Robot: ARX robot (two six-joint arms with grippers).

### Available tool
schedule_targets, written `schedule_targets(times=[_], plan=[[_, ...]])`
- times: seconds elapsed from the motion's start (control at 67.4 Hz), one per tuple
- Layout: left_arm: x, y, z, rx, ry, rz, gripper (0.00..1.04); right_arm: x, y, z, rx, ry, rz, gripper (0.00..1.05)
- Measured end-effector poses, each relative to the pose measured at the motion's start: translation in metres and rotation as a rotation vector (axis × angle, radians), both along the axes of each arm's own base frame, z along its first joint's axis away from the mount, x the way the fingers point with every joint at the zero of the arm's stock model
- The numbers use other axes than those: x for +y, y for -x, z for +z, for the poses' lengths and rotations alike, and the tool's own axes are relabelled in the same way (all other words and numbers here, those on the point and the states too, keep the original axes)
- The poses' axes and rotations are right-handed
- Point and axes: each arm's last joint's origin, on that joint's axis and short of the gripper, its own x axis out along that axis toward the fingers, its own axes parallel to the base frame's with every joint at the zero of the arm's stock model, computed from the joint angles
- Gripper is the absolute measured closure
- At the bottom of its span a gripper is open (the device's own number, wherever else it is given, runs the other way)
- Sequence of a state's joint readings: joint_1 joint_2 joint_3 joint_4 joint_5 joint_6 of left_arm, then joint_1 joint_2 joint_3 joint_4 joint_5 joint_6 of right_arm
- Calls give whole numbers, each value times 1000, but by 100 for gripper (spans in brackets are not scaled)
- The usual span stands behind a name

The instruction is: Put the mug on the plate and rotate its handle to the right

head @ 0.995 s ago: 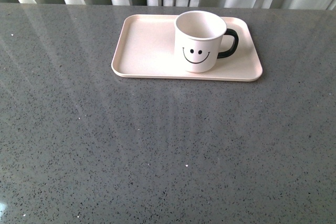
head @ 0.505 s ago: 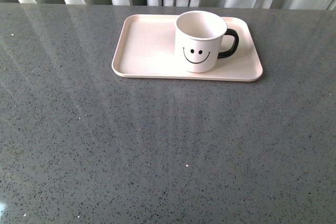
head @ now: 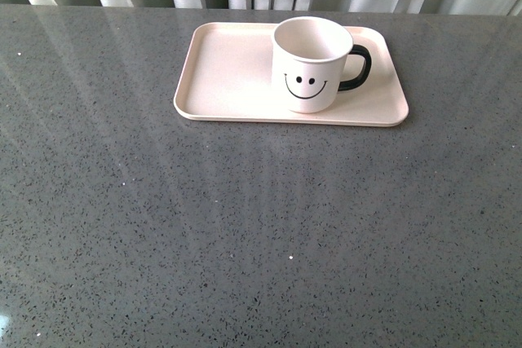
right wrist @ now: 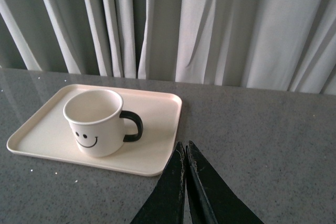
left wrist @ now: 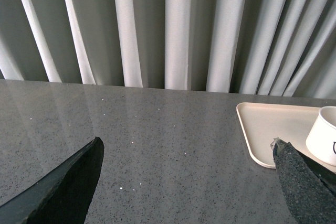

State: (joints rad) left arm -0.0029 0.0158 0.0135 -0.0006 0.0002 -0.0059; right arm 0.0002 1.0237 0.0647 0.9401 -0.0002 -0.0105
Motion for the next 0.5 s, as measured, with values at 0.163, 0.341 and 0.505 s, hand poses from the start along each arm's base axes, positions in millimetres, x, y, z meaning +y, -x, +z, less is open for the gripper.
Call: schedule_targets(times=[0.163,0.341,0.505], plan=[[0,0,0,0,0,0,9,0,12,0,0,0,0,103],[0,0,0,0,0,0,9,0,23,3,-8,0,0,103],[0,0,0,0,0,0,9,0,32,8,-24,0,0,103]])
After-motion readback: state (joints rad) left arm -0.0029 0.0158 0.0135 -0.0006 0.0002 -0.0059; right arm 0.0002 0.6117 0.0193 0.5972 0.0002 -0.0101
